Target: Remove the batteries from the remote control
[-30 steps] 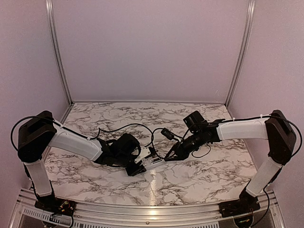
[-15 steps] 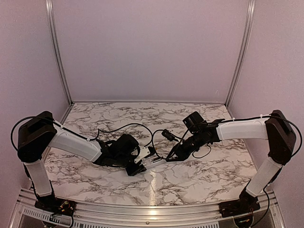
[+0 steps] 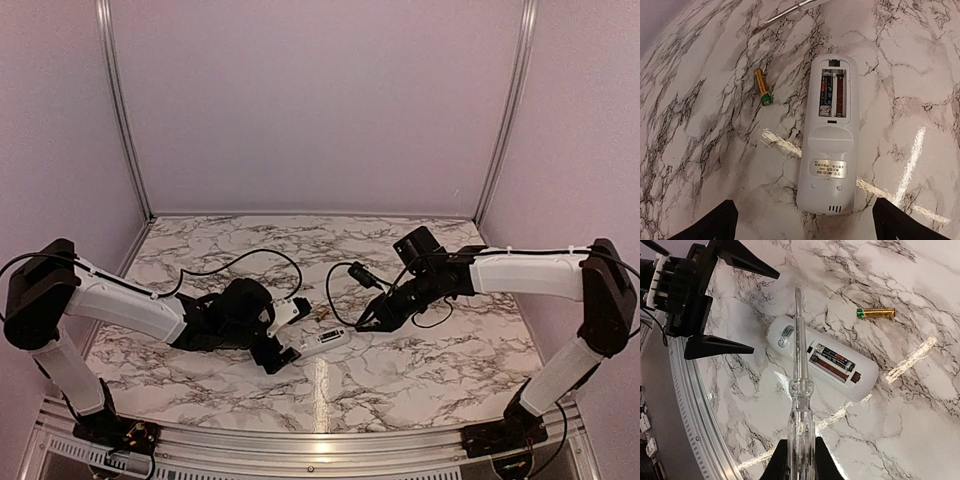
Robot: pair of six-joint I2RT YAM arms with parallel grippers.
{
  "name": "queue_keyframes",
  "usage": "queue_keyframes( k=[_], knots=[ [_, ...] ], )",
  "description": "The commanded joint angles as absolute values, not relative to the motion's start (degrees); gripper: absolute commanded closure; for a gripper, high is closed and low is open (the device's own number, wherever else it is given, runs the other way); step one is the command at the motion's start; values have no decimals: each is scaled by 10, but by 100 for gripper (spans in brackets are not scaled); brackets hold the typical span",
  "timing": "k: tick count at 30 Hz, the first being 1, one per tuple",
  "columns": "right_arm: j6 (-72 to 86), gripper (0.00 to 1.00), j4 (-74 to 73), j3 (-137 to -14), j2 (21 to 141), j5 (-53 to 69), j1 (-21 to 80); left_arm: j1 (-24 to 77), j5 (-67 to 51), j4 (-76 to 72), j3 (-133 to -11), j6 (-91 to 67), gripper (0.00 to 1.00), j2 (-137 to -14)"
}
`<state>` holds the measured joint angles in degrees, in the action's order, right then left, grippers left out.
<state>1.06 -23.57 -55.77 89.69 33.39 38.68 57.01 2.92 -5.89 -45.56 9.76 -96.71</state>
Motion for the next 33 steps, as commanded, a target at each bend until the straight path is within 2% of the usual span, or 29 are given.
queue_keyframes(
  k=[1,13,22,33],
  knots=[
    [21,100,-261,-579,861,309,384,569,80,-92,-447,91,1,-901],
    [16,100,-348,-687,824,290,396,569,127,-25,-515,230,1,-756],
    [18,100,-431,-788,827,281,436,569,49,102,-615,375,3,-730],
    [33,100,-495,-878,819,311,454,569,-68,129,-680,458,12,-754]
  ],
)
